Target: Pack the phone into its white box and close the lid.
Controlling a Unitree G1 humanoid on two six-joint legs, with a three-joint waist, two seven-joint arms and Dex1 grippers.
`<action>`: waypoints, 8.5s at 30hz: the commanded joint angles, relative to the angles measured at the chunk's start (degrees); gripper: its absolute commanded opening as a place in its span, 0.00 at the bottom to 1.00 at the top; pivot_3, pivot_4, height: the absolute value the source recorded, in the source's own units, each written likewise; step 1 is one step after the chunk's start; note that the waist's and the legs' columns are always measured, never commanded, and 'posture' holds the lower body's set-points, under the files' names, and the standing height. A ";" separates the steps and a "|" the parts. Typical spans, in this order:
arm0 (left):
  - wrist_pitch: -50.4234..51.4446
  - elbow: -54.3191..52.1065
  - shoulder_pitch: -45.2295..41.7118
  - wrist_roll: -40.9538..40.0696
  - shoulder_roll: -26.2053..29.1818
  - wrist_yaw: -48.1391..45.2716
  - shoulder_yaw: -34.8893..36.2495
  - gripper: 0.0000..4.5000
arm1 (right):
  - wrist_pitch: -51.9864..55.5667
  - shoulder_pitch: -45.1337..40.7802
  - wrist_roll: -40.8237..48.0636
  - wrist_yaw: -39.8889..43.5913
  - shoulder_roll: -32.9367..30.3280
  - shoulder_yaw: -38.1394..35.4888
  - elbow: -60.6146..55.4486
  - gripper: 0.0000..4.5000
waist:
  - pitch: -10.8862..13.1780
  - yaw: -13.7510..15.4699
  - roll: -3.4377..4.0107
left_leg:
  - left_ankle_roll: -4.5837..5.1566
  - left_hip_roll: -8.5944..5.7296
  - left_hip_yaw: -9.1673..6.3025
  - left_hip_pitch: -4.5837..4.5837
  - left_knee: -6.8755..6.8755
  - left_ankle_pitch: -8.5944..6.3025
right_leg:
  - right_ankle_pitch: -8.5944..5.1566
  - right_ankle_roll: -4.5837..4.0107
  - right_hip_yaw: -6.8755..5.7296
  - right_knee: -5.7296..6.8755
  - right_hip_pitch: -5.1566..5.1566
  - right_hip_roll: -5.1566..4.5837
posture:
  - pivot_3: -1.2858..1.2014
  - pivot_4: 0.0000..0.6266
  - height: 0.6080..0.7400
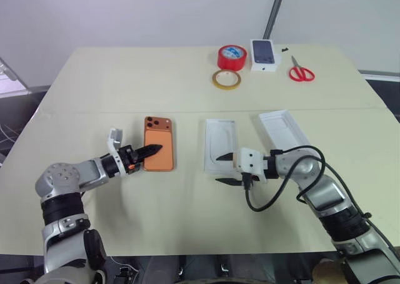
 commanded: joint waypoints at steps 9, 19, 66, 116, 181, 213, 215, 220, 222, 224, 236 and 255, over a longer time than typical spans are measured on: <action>1.27 -3.82 -0.94 -3.58 -1.26 1.63 0.91 0.00 | 0.74 0.59 2.11 -0.53 -0.03 -0.82 -2.13 0.13 | 0.01 -0.09 -0.01 | -0.01 0.00 0.00 0.00 0.00 0.01 | 0.00 0.00 0.00 0.02 -0.01 0.01 | 0.52 0.24 1.00; 1.65 -5.99 -0.17 -4.62 -1.90 2.80 0.39 0.00 | 0.52 0.84 0.74 0.15 -0.40 0.87 -1.30 0.01 | 0.01 -0.09 -0.01 | -0.05 0.00 0.00 0.00 0.01 0.03 | 0.00 0.00 0.00 0.01 0.00 0.01 | 0.52 0.24 1.00; 0.39 -14.34 3.85 -11.11 -19.72 15.84 -6.53 0.00 | 5.15 6.95 14.77 -0.43 -4.18 -11.34 -8.04 0.75 | 0.06 1.30 -0.14 | -0.02 0.00 -0.01 0.07 0.10 0.02 | 0.00 0.00 0.00 -0.06 0.19 0.06 | 0.52 0.24 1.00; -48.25 -20.90 3.96 26.31 9.05 -6.08 -43.77 0.00 | -6.10 1.22 -0.68 -10.99 -0.93 -5.12 5.75 0.00 | 0.06 1.06 -0.08 | -0.04 0.03 0.00 0.11 0.05 0.03 | -0.01 -0.01 0.01 -0.15 0.25 0.07 | 0.52 0.24 1.00; -61.00 2.09 -9.36 39.61 -13.46 -14.43 -44.14 0.00 | -1.47 4.68 3.21 -10.04 -9.50 -19.02 3.35 0.00 | 0.04 1.20 -0.05 | 0.41 0.03 0.02 0.24 0.23 -0.18 | 0.00 0.01 -0.01 -0.07 0.49 0.17 | 0.52 0.24 1.00; -83.05 -15.17 5.79 30.80 10.28 -34.50 -34.83 1.00 | 50.11 0.11 11.36 -29.58 -9.31 -18.97 -9.94 1.00 | 0.01 1.00 0.07 | 0.44 0.08 0.02 0.19 0.15 -0.20 | -0.01 -0.02 0.01 -0.07 0.37 0.11 | 0.52 0.24 1.00; -84.01 -14.49 5.97 31.02 10.67 -34.66 -34.63 1.00 | 52.89 -2.96 11.04 -28.68 -10.70 -17.04 -7.75 1.00 | 0.01 0.99 0.07 | 0.45 0.08 0.02 0.19 0.15 -0.21 | -0.01 -0.02 0.01 -0.07 0.37 0.11 | 0.52 0.24 1.00; -84.42 -15.63 7.53 30.76 10.76 -33.94 -34.40 1.00 | 65.91 -9.11 14.77 -27.78 -9.74 -16.42 -7.35 1.00 | 0.01 0.98 0.07 | 0.46 0.08 0.02 0.11 0.14 -0.21 | -0.01 -0.01 0.01 -0.07 0.30 0.11 | 0.52 0.24 1.00; -85.57 -16.05 8.31 30.77 10.77 -33.86 -34.29 1.00 | 71.26 -11.13 16.14 -27.96 -9.12 -16.38 -7.84 1.00 | 0.01 0.90 0.07 | 0.47 0.09 0.02 0.10 0.14 -0.22 | -0.01 -0.01 0.01 -0.06 0.28 0.11 | 0.52 0.24 1.00; -87.28 -16.18 9.16 30.42 10.89 -34.35 -33.92 1.00 | 77.24 -13.37 17.07 -28.75 -8.41 -16.50 -7.64 1.00 | 0.01 0.84 0.08 | 0.47 0.10 0.02 0.10 0.14 -0.22 | -0.01 -0.01 0.01 -0.06 0.27 0.11 | 0.52 0.24 1.00; -90.55 -15.21 9.74 31.06 10.34 -33.45 -34.39 1.00 | 79.35 -20.30 16.63 -31.89 -9.00 -9.73 -1.67 1.00 | 0.02 0.66 0.08 | 0.47 0.10 0.03 0.05 0.12 -0.22 | -0.01 -0.01 0.01 -0.05 0.20 0.08 | 0.52 0.24 1.00; -88.52 -18.03 11.25 31.18 8.98 -29.21 -35.18 1.00 | 73.15 -21.11 14.10 -33.97 -8.91 -5.27 3.52 0.02 | 0.02 -0.17 0.08 | 0.47 0.10 0.03 0.03 0.11 -0.22 | -0.01 -0.01 0.01 -0.04 0.17 0.08 | 0.52 0.24 1.00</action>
